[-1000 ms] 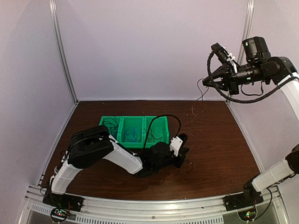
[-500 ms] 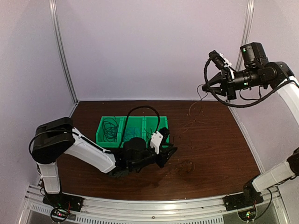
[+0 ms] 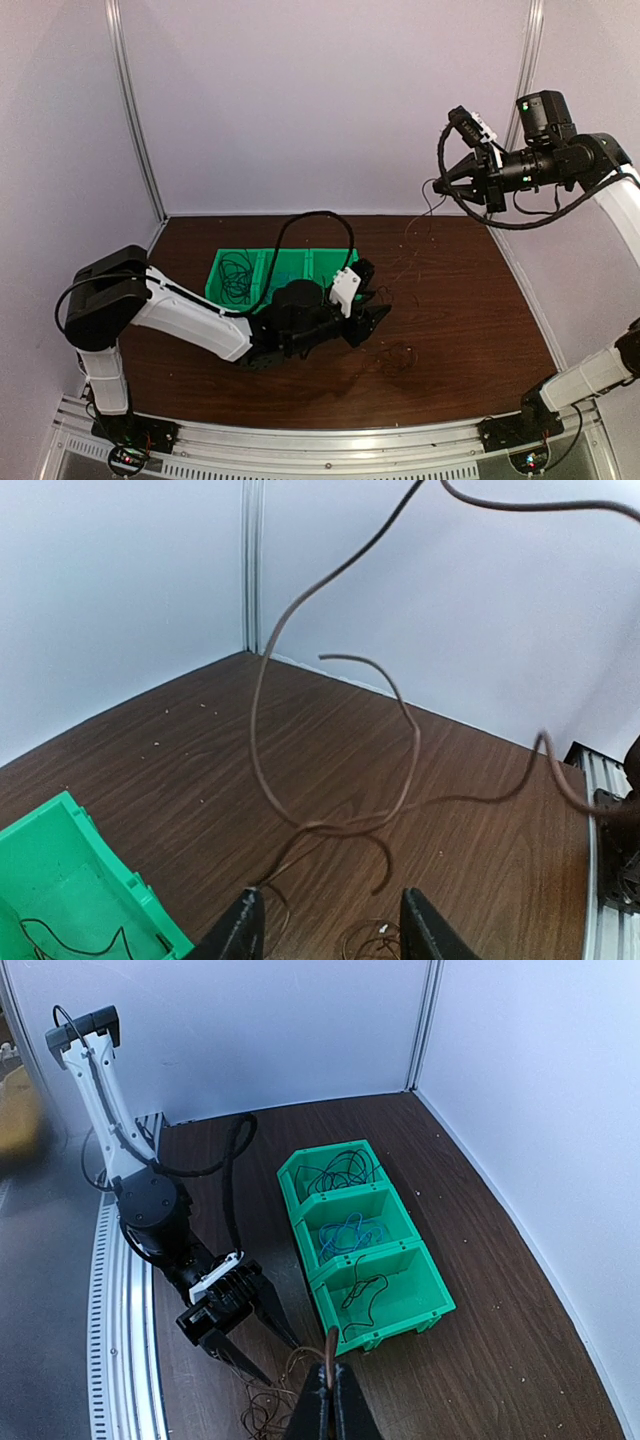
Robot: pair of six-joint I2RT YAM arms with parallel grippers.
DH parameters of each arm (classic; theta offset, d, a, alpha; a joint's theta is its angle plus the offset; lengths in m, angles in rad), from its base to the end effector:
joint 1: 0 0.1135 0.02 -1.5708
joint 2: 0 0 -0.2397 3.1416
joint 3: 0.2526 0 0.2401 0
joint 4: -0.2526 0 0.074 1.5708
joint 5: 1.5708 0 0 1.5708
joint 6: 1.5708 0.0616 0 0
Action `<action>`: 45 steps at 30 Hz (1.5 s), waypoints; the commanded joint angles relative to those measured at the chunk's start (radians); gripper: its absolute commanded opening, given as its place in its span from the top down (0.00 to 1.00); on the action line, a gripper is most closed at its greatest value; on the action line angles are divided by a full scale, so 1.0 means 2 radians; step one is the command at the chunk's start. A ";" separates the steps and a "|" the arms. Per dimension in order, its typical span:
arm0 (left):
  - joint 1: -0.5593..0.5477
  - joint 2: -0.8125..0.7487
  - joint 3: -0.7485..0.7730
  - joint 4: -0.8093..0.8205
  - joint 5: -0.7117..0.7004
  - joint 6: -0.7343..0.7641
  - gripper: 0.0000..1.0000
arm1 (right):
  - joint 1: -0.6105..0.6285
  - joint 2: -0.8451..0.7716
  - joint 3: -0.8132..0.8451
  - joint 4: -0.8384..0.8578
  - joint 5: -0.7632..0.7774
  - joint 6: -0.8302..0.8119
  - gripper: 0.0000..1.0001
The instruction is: Untangle the cables
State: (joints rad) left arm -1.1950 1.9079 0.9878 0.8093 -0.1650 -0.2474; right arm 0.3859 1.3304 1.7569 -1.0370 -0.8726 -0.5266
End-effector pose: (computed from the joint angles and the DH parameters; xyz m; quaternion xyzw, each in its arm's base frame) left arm 0.1642 -0.3886 0.1762 0.2899 0.6859 -0.3927 0.5397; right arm 0.2072 0.1351 0.4320 -0.5294 0.6356 0.3444 0.4440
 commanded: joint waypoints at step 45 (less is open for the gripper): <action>-0.008 -0.059 -0.100 0.017 -0.038 0.016 1.00 | -0.053 0.059 0.090 0.108 -0.029 0.073 1.00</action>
State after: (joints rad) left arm -1.2064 1.9285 0.7769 0.8402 -0.1699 -0.2989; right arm 0.2611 1.4315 1.9854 -0.8951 -0.9134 -0.4191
